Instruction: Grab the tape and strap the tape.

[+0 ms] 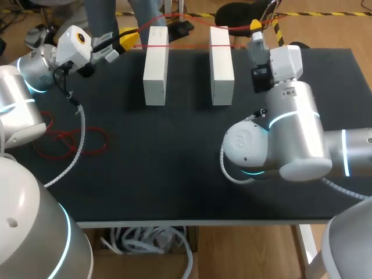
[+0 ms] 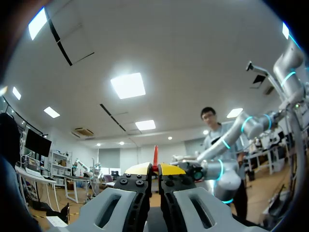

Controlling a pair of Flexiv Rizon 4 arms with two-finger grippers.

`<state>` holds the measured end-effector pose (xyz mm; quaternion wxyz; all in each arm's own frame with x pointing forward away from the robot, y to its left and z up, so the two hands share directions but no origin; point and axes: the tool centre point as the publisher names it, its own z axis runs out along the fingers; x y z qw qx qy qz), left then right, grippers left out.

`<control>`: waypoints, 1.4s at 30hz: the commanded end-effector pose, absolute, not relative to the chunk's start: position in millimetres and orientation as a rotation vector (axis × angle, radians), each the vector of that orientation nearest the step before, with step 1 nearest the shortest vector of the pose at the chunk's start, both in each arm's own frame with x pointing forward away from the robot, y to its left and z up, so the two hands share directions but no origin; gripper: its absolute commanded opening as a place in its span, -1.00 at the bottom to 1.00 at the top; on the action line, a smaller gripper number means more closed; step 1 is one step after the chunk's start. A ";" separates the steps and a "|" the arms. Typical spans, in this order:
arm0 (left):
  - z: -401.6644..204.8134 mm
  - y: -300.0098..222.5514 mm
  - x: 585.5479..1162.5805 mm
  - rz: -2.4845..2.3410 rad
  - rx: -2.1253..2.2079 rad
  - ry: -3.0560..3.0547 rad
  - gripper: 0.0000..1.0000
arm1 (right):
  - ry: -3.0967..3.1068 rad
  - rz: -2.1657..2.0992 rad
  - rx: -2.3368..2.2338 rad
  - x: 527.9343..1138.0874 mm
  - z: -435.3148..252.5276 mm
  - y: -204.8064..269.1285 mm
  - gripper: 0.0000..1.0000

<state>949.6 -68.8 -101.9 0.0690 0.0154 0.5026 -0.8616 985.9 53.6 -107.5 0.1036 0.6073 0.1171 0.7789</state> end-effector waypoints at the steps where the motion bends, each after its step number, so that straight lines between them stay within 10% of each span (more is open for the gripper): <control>1: -102.2 -68.8 950.2 -2.596 0.049 1.512 -1.00 | 0.352 2.295 1.797 985.8 -105.1 51.9 -1.00; 42: -64.2 -77.3 951.8 -1.418 -0.256 2.885 -1.00 | 0.352 2.295 1.797 985.8 -105.1 51.9 -1.00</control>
